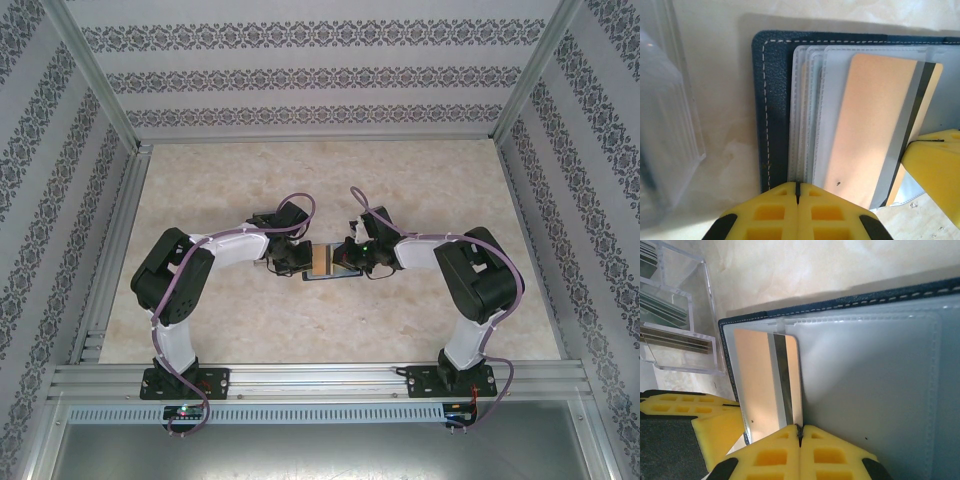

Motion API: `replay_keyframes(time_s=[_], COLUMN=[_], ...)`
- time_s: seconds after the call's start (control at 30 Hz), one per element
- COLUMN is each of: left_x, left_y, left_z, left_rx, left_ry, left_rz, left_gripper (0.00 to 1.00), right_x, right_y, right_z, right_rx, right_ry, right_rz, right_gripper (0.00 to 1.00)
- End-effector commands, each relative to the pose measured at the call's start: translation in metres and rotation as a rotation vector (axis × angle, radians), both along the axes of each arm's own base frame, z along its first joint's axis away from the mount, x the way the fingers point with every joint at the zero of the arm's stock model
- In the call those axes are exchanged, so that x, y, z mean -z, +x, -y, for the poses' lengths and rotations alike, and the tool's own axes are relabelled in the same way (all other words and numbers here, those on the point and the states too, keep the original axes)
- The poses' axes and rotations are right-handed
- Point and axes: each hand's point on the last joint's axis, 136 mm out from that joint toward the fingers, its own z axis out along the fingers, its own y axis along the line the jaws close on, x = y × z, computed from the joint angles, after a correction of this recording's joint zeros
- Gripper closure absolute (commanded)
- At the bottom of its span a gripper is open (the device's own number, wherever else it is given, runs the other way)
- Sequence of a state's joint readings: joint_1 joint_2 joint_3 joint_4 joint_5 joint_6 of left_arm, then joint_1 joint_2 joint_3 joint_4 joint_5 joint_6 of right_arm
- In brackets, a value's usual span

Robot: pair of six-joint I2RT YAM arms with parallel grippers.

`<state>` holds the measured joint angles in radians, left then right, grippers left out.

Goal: Take the credit cards out of the card holder

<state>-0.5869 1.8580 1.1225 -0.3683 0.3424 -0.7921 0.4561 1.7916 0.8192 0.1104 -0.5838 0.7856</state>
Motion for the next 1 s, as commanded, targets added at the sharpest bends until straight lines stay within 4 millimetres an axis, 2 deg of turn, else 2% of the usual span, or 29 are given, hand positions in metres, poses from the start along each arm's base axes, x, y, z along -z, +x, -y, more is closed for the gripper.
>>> replay_keyframes(time_s=[0.0, 0.33, 0.6, 0.7, 0.8, 0.9, 0.97], left_x=[0.015, 0.014, 0.003, -0.011, -0.035, -0.067, -0.09], left_y=[-0.012, -0.012, -0.007, -0.002, 0.005, 0.014, 0.018], left_z=[-0.007, -0.008, -0.005, -0.002, 0.001, 0.001, -0.005], left_rx=[0.017, 0.018, 0.021, 0.021, 0.019, 0.014, -0.007], left_ry=[0.042, 0.044, 0.031, 0.016, -0.008, -0.013, -0.005], left_rz=[-0.066, -0.062, -0.037, -0.01, 0.039, 0.106, 0.164], left_gripper=[1.0, 1.0, 1.0, 1.0, 1.0, 1.0, 0.93], right_x=[0.005, -0.003, -0.029, -0.04, -0.053, -0.071, -0.084], right_y=[-0.002, -0.004, -0.008, -0.011, -0.012, -0.012, -0.01], right_z=[0.005, 0.037, 0.06, 0.067, 0.072, 0.073, 0.072], right_rx=[0.007, 0.044, 0.055, 0.05, 0.05, 0.039, 0.022], right_ry=[-0.016, -0.034, -0.068, -0.095, -0.114, -0.127, -0.139], right_rz=[-0.007, 0.018, 0.083, 0.106, 0.141, 0.186, 0.219], right_gripper=[1.0, 1.0, 1.0, 1.0, 1.0, 1.0, 1.0])
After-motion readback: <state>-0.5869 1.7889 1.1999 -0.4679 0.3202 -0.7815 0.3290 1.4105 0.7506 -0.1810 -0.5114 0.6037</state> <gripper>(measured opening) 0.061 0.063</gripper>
